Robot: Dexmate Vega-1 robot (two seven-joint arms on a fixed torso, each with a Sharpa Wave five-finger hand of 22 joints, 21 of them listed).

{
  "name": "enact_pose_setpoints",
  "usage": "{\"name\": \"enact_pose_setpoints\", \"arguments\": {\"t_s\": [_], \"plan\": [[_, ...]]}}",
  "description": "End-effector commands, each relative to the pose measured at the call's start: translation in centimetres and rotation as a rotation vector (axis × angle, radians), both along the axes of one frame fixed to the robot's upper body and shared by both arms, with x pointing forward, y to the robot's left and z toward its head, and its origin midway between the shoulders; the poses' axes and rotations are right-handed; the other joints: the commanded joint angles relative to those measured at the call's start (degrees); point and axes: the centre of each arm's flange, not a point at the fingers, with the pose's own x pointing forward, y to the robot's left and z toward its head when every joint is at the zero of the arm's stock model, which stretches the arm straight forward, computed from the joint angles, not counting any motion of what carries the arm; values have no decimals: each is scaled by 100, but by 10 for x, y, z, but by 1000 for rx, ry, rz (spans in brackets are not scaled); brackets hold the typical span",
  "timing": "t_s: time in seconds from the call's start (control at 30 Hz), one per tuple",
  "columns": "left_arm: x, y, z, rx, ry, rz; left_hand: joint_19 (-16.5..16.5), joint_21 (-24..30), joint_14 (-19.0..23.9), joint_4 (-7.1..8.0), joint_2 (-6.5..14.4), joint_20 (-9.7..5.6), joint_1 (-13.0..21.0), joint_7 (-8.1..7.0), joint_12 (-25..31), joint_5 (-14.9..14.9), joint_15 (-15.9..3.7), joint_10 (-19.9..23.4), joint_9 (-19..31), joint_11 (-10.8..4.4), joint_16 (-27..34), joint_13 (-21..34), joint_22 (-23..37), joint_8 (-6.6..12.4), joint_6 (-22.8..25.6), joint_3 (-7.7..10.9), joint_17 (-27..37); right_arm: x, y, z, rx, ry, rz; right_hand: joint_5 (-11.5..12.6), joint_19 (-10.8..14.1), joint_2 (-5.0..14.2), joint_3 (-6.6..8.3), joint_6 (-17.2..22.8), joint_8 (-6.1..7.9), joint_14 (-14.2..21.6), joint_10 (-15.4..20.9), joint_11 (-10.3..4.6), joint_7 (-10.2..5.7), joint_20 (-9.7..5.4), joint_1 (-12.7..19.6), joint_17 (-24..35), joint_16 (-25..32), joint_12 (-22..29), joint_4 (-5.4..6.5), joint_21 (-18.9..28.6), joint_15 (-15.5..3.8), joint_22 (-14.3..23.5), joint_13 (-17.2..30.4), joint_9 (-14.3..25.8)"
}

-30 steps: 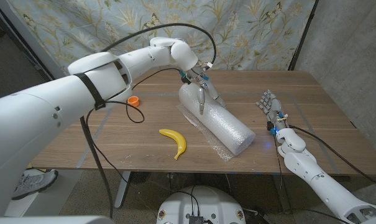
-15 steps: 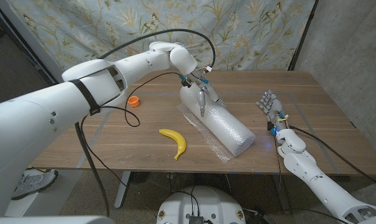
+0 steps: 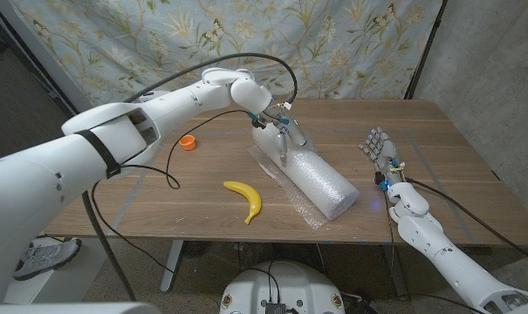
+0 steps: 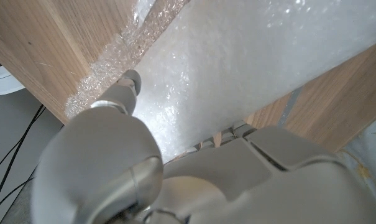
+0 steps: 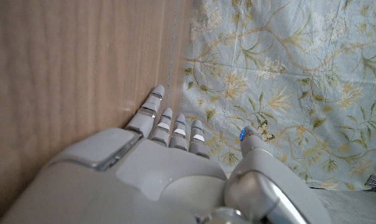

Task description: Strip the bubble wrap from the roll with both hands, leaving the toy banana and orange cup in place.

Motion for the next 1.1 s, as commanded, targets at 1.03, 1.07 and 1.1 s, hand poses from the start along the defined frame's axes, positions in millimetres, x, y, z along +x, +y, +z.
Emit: {"name": "enact_pose_setpoints", "arguments": {"t_s": [1.03, 1.07, 1.1], "plan": [[-25, 44, -45, -274, -280, -143, 1239, 279, 1741, -50, 113, 8, 509, -174, 1009, 1, -484, 1226, 172, -356, 582, 344, 112, 435, 1658, -203, 356, 5, -1, -39, 51, 84, 21, 29, 23, 38, 32, 16, 34, 29, -10, 5, -33, 38, -39, 26, 33, 18, -16, 24, 17, 17, 29, 22], [-25, 44, -45, -280, -281, -147, 1286, 290, 1786, -55, 116, -3, 545, -207, 1057, 0, -496, 1305, 182, -371, 614, 362, 116, 472, 1743, -212, 382, 5, -1, -40, 53, 87, 21, 29, 23, 39, 33, 17, 34, 29, -11, 6, -33, 38, -38, 26, 33, 17, -16, 24, 18, 17, 29, 22], [-25, 45, -46, -287, -283, -151, 1373, 309, 1922, -57, 132, 2, 609, -218, 1145, -1, -558, 1433, 203, -391, 700, 401, 124, 534, 1873, -229, 436, 5, -1, -41, 55, 88, 22, 29, 22, 38, 32, 16, 34, 29, -8, 5, -33, 36, -39, 26, 33, 19, -16, 23, 17, 17, 29, 22]]}}
